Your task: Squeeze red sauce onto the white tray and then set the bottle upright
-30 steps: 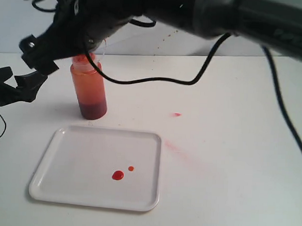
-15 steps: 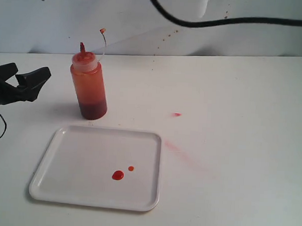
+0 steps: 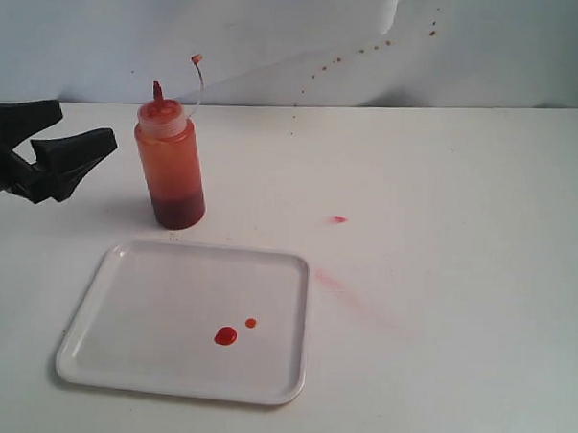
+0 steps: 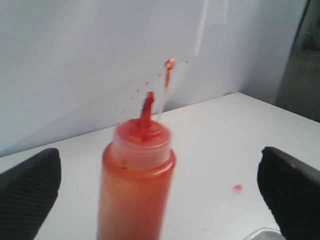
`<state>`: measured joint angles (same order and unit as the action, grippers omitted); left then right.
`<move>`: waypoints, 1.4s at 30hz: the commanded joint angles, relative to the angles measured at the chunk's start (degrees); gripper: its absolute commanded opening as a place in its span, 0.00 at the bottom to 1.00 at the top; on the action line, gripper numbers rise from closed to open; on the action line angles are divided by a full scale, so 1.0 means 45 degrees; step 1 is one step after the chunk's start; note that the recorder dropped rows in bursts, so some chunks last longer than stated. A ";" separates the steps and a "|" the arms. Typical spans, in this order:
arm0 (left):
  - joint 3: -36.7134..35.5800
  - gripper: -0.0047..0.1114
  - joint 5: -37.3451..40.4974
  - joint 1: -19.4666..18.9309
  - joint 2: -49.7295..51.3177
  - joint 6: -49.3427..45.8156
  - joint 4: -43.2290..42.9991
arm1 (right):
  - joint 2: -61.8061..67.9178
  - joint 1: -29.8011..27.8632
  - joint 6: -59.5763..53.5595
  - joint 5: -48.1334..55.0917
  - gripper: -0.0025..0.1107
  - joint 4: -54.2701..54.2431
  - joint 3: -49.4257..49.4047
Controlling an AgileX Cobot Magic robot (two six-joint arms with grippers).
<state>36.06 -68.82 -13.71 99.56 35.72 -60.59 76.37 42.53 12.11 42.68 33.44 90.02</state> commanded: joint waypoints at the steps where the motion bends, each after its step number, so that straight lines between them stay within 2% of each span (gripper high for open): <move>1: 0.0060 0.94 -0.0253 -0.0019 -0.1672 0.1843 -0.1930 | -0.1884 -0.2339 0.2100 -0.3388 0.02 0.0331 -0.3412; 6: 0.0060 0.94 -0.0253 -0.0019 -0.3660 0.4611 -0.3103 | -0.2808 -0.4623 0.3294 -0.8092 0.02 0.0331 -0.6938; 9: 0.0060 0.94 -0.0253 -0.0019 -0.4774 0.5958 -0.3402 | -0.2842 -0.5281 0.3916 -0.9707 0.02 0.0211 -0.8322; 15: 0.0060 0.94 -0.0253 -0.0019 -0.7202 0.8117 -0.3424 | -0.2842 -0.5500 0.4012 -0.9816 0.02 -0.0003 -0.9967; 21: 0.0060 0.94 -0.0253 -0.0019 -0.9500 0.8173 -0.3424 | -0.2842 -0.5471 0.4479 -0.9671 0.02 -0.1865 -1.0699; 25: 0.0060 0.94 -0.0253 -0.0019 -1.0705 0.8039 -0.3424 | -0.2842 -0.5471 0.4479 -0.9662 0.02 -0.1956 -1.0703; 32: 0.0060 0.94 -0.0253 -0.0019 -1.1771 0.8039 -0.3424 | -0.2842 -0.5471 0.4479 -0.9662 0.02 -0.1956 -1.0703; 42: 0.0060 0.94 -0.0253 0.0010 -1.2023 0.8039 -0.2972 | -0.2842 -0.5471 0.4479 -0.9662 0.02 -0.1956 -1.0703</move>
<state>35.96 -69.89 -13.80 46.39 71.77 -75.68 64.00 18.23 32.24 -0.53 24.96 42.19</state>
